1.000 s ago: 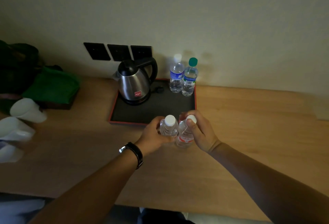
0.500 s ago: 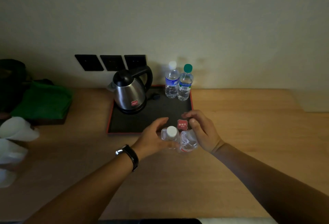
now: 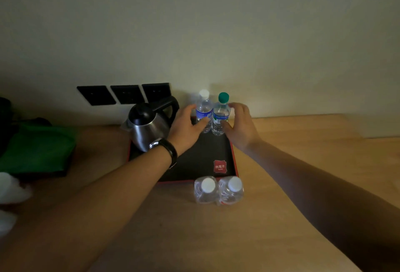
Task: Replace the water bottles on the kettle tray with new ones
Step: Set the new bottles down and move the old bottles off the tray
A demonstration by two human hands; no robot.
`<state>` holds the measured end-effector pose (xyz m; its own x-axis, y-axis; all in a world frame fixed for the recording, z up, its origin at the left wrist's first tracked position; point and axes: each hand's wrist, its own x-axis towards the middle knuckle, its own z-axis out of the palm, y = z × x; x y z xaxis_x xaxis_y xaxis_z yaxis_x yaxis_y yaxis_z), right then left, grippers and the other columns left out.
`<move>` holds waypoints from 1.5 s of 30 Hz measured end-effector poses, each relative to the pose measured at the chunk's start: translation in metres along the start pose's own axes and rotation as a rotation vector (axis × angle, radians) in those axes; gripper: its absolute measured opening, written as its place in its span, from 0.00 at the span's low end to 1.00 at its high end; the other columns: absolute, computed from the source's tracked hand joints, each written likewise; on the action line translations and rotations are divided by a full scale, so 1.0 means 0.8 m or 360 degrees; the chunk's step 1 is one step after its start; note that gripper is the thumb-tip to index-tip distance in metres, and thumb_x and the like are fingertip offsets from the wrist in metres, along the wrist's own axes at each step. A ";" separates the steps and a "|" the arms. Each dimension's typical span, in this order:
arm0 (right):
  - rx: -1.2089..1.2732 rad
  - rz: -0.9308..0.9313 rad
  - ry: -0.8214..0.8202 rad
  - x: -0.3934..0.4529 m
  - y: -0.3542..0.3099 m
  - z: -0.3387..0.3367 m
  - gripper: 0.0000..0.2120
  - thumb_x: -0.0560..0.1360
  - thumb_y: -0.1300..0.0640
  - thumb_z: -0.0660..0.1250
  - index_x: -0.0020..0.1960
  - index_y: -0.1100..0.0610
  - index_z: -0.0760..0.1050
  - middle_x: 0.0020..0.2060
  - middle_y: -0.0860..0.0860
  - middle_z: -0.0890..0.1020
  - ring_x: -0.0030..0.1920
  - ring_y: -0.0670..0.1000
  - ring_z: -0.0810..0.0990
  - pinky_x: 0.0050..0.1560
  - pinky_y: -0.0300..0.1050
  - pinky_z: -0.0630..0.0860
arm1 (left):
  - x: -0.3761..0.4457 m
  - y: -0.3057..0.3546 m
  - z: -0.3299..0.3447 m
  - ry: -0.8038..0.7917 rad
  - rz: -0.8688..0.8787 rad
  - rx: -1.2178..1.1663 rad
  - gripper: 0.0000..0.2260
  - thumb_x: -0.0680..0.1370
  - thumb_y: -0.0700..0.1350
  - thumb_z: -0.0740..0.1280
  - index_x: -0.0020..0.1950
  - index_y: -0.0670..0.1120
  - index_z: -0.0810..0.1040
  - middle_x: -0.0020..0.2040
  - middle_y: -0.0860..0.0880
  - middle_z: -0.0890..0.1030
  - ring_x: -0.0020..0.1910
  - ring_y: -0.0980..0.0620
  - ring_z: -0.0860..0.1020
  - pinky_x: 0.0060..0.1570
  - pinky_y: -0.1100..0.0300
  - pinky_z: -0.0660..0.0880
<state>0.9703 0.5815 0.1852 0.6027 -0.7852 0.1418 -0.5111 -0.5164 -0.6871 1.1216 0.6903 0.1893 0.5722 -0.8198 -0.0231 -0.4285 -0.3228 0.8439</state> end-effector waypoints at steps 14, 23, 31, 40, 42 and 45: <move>0.0092 0.0238 -0.0205 0.049 0.029 0.014 0.16 0.78 0.52 0.68 0.64 0.53 0.71 0.56 0.56 0.77 0.54 0.56 0.77 0.50 0.45 0.71 | 0.067 0.006 0.037 -0.0210 -0.0213 -0.0036 0.22 0.78 0.46 0.70 0.71 0.49 0.72 0.67 0.45 0.74 0.66 0.45 0.74 0.63 0.53 0.72; 0.0508 0.0155 0.0215 -0.016 0.063 -0.077 0.09 0.78 0.47 0.65 0.58 0.45 0.70 0.50 0.46 0.80 0.48 0.44 0.80 0.44 0.35 0.74 | 0.049 0.094 0.077 -0.0357 0.0225 -0.0011 0.16 0.79 0.51 0.68 0.66 0.51 0.74 0.59 0.48 0.81 0.58 0.49 0.77 0.57 0.51 0.76; 0.0220 0.0473 0.0575 -0.135 0.167 -0.195 0.10 0.75 0.39 0.64 0.55 0.37 0.69 0.49 0.41 0.78 0.49 0.40 0.77 0.45 0.39 0.73 | -0.002 0.191 0.228 -0.0828 0.0349 -0.0074 0.13 0.78 0.53 0.69 0.62 0.54 0.74 0.54 0.52 0.79 0.56 0.49 0.77 0.53 0.56 0.73; 0.0134 0.0912 0.0780 -0.272 0.246 -0.278 0.09 0.77 0.47 0.66 0.55 0.47 0.70 0.49 0.49 0.79 0.49 0.49 0.77 0.49 0.49 0.76 | -0.099 0.235 0.388 -0.1179 0.0344 -0.0094 0.14 0.77 0.51 0.70 0.62 0.52 0.75 0.56 0.50 0.80 0.56 0.48 0.78 0.51 0.57 0.73; 0.0163 0.0988 0.0715 -0.289 0.254 -0.280 0.11 0.78 0.48 0.66 0.58 0.50 0.71 0.52 0.49 0.79 0.53 0.51 0.78 0.53 0.51 0.77 | -0.111 0.236 0.402 -0.1204 0.0341 -0.0078 0.15 0.77 0.50 0.71 0.62 0.51 0.75 0.56 0.49 0.80 0.57 0.47 0.78 0.52 0.56 0.73; 0.0140 0.1026 0.0660 -0.305 0.258 -0.281 0.17 0.78 0.49 0.66 0.64 0.53 0.71 0.55 0.49 0.78 0.57 0.51 0.77 0.55 0.49 0.77 | -0.121 0.239 0.410 -0.1206 0.0366 -0.0065 0.15 0.77 0.46 0.72 0.62 0.50 0.76 0.57 0.48 0.81 0.58 0.46 0.78 0.54 0.55 0.75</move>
<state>0.5800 0.5893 0.1690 -0.0854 -0.9944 -0.0619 -0.6220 0.1018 -0.7764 0.7547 0.5525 0.1769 -0.1658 -0.9673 -0.1922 -0.4439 -0.1008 0.8904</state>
